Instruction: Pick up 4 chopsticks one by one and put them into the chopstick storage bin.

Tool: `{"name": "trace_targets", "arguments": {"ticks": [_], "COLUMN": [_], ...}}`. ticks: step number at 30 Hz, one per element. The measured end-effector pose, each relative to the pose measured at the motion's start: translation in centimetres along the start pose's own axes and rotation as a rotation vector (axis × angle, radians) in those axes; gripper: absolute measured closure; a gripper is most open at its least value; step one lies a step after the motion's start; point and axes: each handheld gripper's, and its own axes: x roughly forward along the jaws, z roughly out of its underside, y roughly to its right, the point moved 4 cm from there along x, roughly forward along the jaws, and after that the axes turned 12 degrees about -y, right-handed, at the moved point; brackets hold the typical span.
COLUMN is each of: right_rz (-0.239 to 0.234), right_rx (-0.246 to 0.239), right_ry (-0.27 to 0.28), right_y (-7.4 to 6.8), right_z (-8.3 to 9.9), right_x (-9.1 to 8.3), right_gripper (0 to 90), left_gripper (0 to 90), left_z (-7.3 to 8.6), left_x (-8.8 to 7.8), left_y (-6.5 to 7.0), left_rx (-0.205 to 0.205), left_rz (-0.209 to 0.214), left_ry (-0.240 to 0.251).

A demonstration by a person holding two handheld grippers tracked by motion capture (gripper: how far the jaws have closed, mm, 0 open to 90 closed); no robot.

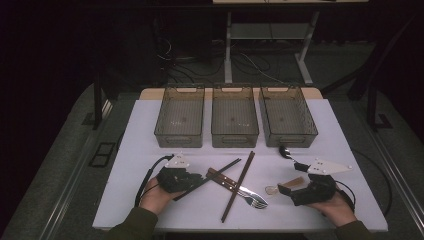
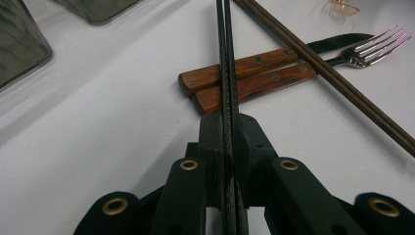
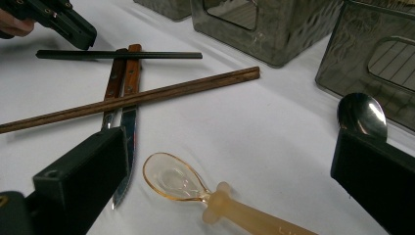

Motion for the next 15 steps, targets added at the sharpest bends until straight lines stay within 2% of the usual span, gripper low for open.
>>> {"name": "trace_targets", "arguments": {"ticks": [15], "right_rz": [0.000], "right_rx": [0.000], "right_ry": [0.001], "right_y": [0.00], "right_z": [0.00], "right_x": [0.00], "right_gripper": [0.2], "left_gripper": [82.2], "left_z": [0.15], "left_x": [0.23], "left_y": [-0.02], "left_rx": [0.008], "left_rz": [-0.013], "left_ry": [-0.025]}}
